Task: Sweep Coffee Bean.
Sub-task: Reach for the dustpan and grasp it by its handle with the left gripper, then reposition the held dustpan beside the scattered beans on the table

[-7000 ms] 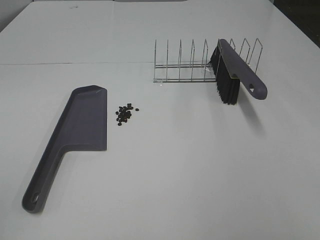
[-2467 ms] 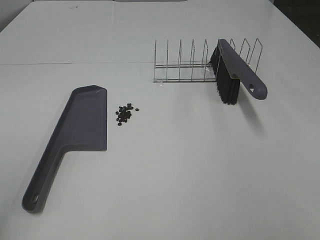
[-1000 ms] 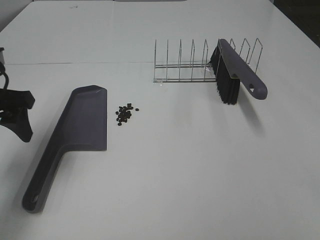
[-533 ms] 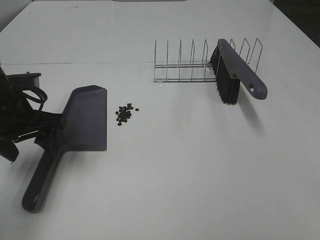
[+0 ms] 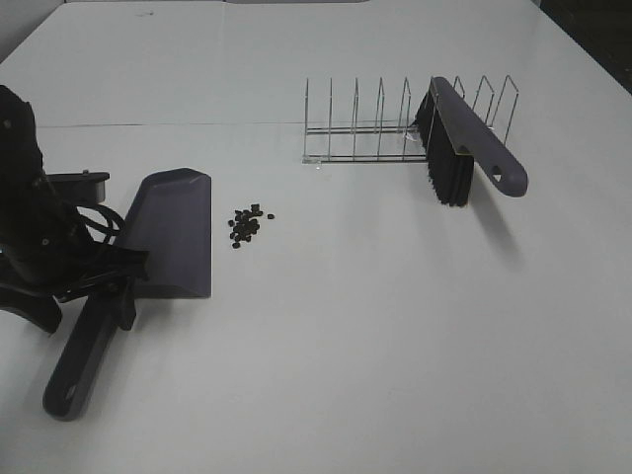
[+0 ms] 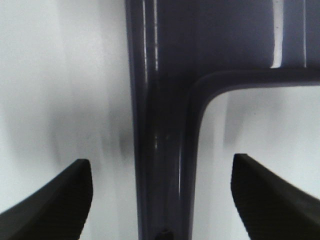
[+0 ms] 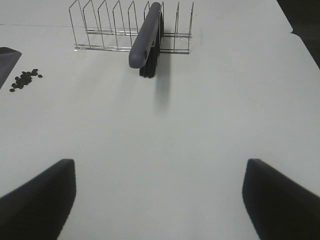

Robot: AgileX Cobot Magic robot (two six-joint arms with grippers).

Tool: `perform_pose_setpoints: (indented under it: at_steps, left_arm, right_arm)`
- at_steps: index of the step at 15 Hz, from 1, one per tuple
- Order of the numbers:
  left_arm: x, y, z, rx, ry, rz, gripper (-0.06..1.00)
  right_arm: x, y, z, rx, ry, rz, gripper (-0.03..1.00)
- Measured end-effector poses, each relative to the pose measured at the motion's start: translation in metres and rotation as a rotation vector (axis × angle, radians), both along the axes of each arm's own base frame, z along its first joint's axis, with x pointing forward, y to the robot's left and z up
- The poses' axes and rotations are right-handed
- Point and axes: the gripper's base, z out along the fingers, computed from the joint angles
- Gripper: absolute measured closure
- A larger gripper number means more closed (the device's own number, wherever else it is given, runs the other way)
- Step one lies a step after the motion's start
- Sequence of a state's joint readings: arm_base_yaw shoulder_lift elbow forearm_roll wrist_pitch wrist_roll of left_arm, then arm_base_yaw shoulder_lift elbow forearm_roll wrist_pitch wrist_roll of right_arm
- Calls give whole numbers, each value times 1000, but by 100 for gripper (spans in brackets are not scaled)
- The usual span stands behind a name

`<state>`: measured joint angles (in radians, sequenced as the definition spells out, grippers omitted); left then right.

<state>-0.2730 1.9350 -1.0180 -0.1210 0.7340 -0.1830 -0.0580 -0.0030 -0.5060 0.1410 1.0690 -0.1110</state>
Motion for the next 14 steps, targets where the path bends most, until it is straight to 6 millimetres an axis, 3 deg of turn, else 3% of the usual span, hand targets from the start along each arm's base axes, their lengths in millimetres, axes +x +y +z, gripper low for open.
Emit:
perform_pose_setpoints:
  at_steps: [3,7,8,11,14]
  left_arm:
    - [1,0,-14,10,22,-1,22]
    - [2,0,-15,11,21,-3,25]
    - [4,0,-15,12,13,-5,31]
    - [6,-1,-15,8,-6,-5,60]
    - [6,-1,-15,6,-8,0,60]
  right_arm:
    - [0,0,0,1,0,0,17]
    - [0,0,0,1,0,0,17]
    - [0,0,0,1,0,0,17]
    - [0,0,0,1,0,0,17]
    - [0,0,0,1,0,0,17]
